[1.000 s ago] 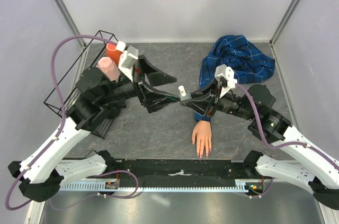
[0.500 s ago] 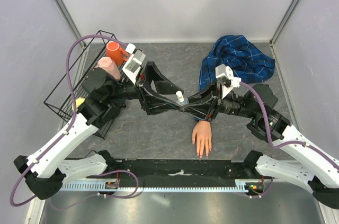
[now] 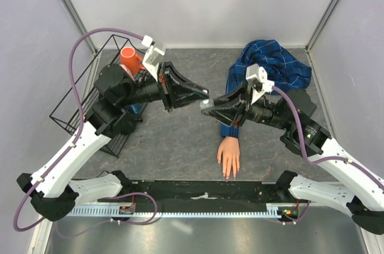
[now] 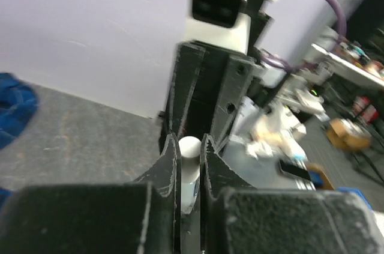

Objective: Paint the nails

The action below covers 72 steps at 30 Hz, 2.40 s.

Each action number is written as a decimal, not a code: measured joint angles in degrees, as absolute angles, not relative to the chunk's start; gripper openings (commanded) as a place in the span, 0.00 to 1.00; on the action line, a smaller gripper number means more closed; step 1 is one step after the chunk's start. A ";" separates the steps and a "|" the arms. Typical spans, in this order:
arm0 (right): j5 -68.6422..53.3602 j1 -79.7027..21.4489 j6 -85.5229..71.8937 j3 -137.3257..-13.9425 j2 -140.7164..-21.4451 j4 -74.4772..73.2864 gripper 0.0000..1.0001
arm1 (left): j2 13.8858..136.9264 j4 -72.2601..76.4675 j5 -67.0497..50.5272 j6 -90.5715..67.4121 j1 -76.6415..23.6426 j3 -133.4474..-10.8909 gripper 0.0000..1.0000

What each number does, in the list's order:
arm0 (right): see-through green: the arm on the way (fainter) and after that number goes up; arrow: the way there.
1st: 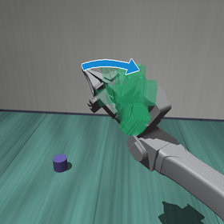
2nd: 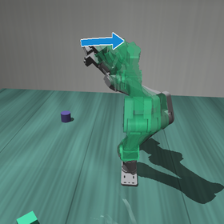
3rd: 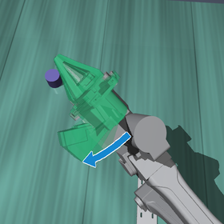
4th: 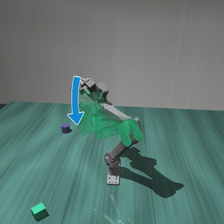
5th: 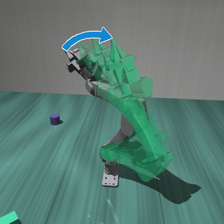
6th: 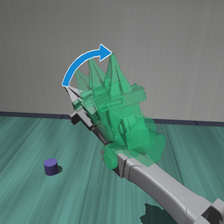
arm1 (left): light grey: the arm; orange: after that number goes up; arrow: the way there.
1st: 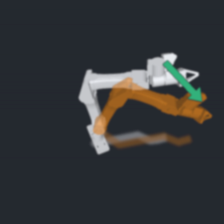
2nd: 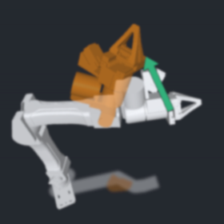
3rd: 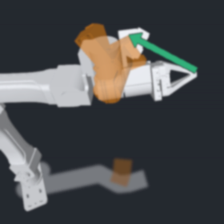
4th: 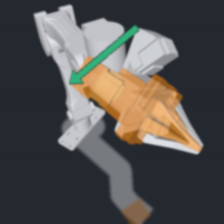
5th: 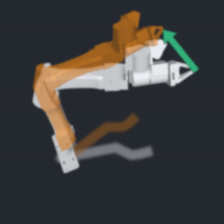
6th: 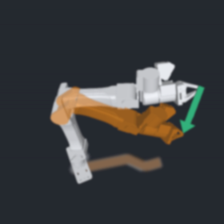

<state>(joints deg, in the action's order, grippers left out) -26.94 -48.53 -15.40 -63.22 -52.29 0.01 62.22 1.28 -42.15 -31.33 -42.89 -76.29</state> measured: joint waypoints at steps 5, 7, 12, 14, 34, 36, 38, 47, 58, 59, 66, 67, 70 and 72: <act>-10.39 -50.63 -10.22 -64.64 -54.08 -1.58 0.00 | 65.25 -10.48 -17.45 -28.05 -47.72 -82.89 0.02; -2.22 -52.93 -7.86 -64.71 -54.98 -2.59 0.00 | 65.93 -12.08 -9.56 -27.40 -50.98 -83.35 0.02; 15.40 -58.19 -2.20 -64.71 -58.72 -2.55 0.00 | 67.99 -15.00 8.73 -27.11 -55.16 -83.48 0.02; 17.82 -58.54 -1.10 -64.29 -59.40 -2.39 0.00 | 68.73 -15.38 11.22 -27.18 -55.27 -83.13 0.11; 0.34 -58.41 -4.78 -58.08 -45.82 -3.70 0.00 | 55.11 2.63 -28.45 -35.24 -44.03 -68.14 0.63; -2.79 -58.22 -6.04 -58.08 -45.19 -3.66 0.00 | 55.77 5.41 -33.36 -36.25 -43.42 -68.01 0.61; -5.67 -58.08 -7.42 -58.08 -45.17 -3.62 0.00 | 57.04 9.02 -37.98 -37.32 -43.33 -67.40 0.63; -12.97 -57.45 -11.62 -58.08 -46.17 -3.57 0.00 | 62.33 21.85 -50.17 -42.28 -43.13 -64.95 0.42; -14.74 -56.34 -12.91 -58.28 -47.29 -1.98 0.00 | 62.74 22.04 -48.53 -41.65 -42.57 -65.36 0.02; -13.74 -56.27 -12.56 -58.76 -47.79 -2.63 0.00 | 62.52 19.68 -46.89 -40.69 -42.57 -65.82 0.02; 6.74 -59.88 -5.98 -67.07 -55.90 -5.72 0.00 | 61.98 -3.49 -12.60 -33.17 -49.30 -75.92 0.02; 9.30 -60.47 -5.10 -67.75 -56.84 -5.85 0.00 | 62.15 -5.19 -7.66 -32.29 -50.85 -76.77 0.02; 13.67 -61.04 -3.36 -68.53 -58.72 -5.91 0.00 | 63.11 -8.29 1.15 -31.09 -52.97 -78.32 0.02; 15.62 -61.01 -2.66 -68.53 -59.29 -6.39 0.00 | 63.88 -9.32 3.79 -30.65 -53.28 -78.46 0.21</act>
